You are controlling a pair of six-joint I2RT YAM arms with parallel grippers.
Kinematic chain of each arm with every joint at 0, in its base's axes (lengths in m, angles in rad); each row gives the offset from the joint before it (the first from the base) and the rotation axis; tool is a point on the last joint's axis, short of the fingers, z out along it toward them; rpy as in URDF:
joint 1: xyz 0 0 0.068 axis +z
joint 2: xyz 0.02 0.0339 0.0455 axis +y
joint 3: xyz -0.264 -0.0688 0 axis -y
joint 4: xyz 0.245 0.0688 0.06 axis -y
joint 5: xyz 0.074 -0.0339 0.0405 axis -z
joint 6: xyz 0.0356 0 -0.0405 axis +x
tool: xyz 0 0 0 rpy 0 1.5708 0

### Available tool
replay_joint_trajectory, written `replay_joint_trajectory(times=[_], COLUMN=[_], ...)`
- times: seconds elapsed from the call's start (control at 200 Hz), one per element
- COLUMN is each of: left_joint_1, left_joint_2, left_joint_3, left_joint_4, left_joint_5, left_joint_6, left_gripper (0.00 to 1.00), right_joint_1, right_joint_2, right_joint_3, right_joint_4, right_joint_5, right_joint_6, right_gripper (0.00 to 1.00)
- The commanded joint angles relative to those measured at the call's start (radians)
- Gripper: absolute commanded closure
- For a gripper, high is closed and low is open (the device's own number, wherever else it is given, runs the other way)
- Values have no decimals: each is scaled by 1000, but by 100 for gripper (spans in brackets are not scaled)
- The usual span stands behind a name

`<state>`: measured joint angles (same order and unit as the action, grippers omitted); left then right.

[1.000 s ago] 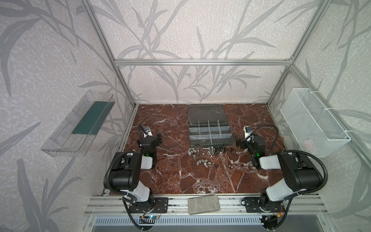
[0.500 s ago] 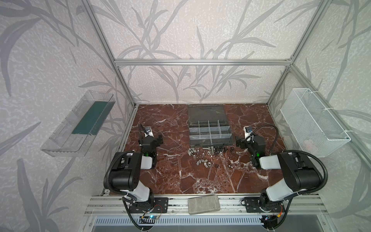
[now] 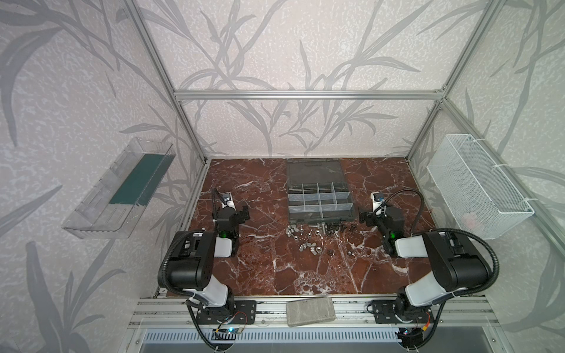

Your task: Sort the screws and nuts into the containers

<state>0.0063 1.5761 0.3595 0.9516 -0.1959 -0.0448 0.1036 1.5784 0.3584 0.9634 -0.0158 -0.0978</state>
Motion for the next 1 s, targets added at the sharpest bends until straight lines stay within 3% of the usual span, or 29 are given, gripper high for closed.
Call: replay_joint_trajectory(times=[0.0,0.255,0.82,0.995], left_joint_1=[-6,-11,15,17], left_joint_2=[-2,-1,-7,-7], left_joint_3=[7,5,15,15], left_joint_4=[27,32,-1,-1], left_joint_5=[-58,-71,101,101], left_joint_6=[0,0,23,23], left_gripper=[1,0,0,1], right_joint_1=[-2,-2,-2,-2], right_joint_2=[8,8,7,8], right_joint_3=[14,14,15,14], right_joint_4=[17,18,17,17], right_joint_5=[10,10,10,10], right_joint_6=[7,7,7,7], right_gripper=[1,1,1,1])
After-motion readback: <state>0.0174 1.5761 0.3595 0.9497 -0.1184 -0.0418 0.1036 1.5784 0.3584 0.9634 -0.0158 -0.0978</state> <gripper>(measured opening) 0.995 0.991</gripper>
